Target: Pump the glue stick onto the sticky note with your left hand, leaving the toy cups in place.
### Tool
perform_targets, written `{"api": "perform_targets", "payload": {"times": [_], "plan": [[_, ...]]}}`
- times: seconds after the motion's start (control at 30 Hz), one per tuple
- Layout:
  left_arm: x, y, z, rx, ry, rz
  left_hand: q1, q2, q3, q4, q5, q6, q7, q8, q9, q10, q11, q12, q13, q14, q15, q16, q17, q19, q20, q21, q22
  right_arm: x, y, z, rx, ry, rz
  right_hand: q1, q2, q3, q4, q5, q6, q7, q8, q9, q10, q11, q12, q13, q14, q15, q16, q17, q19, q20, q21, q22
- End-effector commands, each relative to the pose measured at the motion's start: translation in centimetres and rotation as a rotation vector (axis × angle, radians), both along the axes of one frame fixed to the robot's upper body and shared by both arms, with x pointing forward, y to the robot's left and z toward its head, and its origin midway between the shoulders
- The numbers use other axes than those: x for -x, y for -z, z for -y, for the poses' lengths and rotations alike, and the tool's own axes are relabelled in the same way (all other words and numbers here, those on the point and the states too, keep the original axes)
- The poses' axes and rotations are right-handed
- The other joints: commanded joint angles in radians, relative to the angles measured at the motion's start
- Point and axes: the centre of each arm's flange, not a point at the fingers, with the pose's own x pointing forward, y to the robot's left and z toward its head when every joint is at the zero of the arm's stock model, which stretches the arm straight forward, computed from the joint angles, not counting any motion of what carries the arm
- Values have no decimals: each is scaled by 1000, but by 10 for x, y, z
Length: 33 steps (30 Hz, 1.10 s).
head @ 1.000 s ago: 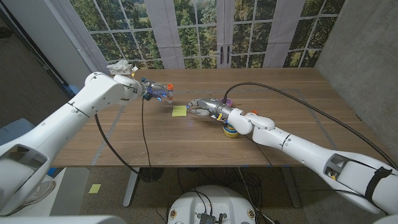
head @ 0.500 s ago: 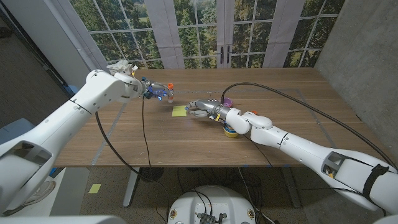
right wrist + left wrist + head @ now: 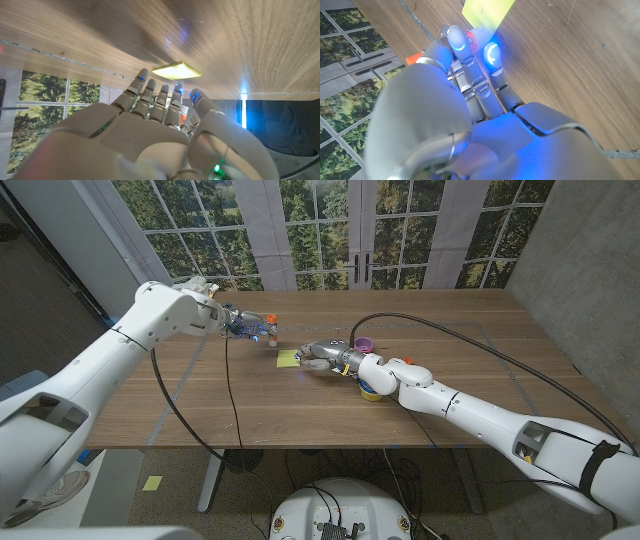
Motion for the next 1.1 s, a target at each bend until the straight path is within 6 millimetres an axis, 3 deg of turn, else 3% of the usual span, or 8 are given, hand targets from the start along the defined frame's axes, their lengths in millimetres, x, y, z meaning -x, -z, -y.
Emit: {"api": "perform_targets", "payload": {"times": [0.03,0.4,1.1], "plan": [[-4,-7,-2,-19,14,-74,20,19,128,119,8,32,44,-2,107,190,-43,6,485,4,-2,-2,6,9,-144,5,-2,-1,4,-9,45,14,-1,8,2,8,4,2,2,-4,-3,4,4,-8,6,3,-6,-135,9,5,0,-68,-5,5],[-5,-14,2,-30,26,-90,23,17,129,119,9,32,47,-8,107,187,-43,6,486,4,-3,-6,9,9,-144,4,-4,-3,9,-11,73,33,2,8,1,6,10,1,2,-2,-3,4,4,-10,7,4,-10,-137,11,9,-2,-65,-6,5],[-15,4,7,0,50,-143,25,18,128,121,10,37,50,-19,109,184,-42,-3,471,-2,-3,-24,3,9,-144,0,-22,-10,11,-10,105,36,-23,-17,-3,-13,42,-6,18,9,2,4,18,-10,13,4,-21,-134,15,20,-7,-58,-12,6]]}}
